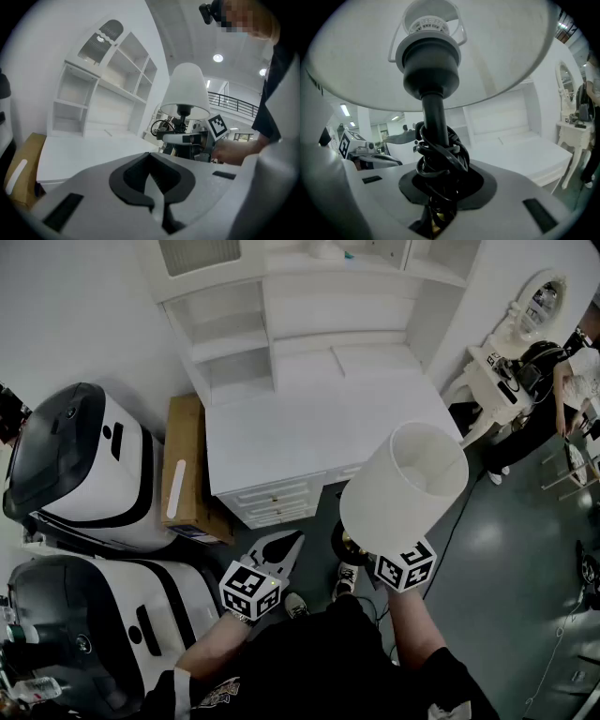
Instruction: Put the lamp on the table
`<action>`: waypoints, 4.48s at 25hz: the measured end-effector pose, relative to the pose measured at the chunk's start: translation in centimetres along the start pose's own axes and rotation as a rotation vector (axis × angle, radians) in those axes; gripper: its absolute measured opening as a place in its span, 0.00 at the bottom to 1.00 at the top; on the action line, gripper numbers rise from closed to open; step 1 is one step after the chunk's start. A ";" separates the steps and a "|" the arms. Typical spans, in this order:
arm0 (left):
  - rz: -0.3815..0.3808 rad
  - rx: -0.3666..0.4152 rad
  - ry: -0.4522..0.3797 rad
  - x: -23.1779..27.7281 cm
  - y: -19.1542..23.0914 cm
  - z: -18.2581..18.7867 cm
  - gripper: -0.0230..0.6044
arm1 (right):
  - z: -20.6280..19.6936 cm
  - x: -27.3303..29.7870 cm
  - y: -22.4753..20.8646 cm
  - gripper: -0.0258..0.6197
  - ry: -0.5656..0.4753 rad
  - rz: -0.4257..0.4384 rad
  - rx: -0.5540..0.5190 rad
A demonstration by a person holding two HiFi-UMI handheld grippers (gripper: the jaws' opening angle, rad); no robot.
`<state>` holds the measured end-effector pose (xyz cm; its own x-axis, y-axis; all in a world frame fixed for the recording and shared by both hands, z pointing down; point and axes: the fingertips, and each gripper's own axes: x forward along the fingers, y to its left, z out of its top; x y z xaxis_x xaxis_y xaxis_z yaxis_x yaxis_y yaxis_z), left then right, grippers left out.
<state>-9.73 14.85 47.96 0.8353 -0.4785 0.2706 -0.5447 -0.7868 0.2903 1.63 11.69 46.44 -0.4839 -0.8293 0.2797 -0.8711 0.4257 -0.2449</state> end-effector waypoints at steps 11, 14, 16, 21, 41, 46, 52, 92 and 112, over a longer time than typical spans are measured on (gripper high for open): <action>0.003 -0.001 0.004 0.0 -0.5 -0.2 0.05 | 0.1 -0.5 0.1 0.20 -0.015 0.003 -0.016; 0.003 -0.002 0.006 0.0 -0.6 -0.3 0.05 | 0.2 -0.6 0.2 0.20 -0.018 0.010 -0.019; 0.002 -0.001 0.007 0.1 -0.7 -0.4 0.05 | 0.1 -0.6 0.2 0.20 -0.019 0.015 -0.012; 0.002 -0.008 0.012 0.4 -0.6 -0.4 0.05 | -0.1 -0.6 -0.3 0.20 -0.009 0.015 -0.004; 0.061 -0.047 -0.013 6.8 -0.6 1.4 0.05 | 1.5 0.3 -5.9 0.20 0.026 0.083 -0.018; 0.080 -0.049 -0.013 9.0 -1.0 2.1 0.05 | 2.2 0.8 -8.0 0.20 0.039 0.111 -0.030; 0.105 -0.055 -0.022 10.9 -0.8 2.8 0.05 | 2.8 1.5 -10.1 0.20 0.046 0.136 -0.036; 0.325 -0.084 -0.034 19.6 1.3 5.6 0.05 | 4.7 6.8 -19.4 0.20 0.102 0.340 -0.066; 0.237 -0.056 -0.032 19.7 5.2 7.7 0.05 | 5.9 9.5 -19.2 0.20 0.070 0.253 -0.040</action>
<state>4.47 -1.65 47.77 0.6854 -0.6597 0.3083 -0.7280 -0.6290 0.2727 14.22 -6.50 48.30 -0.6903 -0.6678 0.2784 -0.7234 0.6316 -0.2788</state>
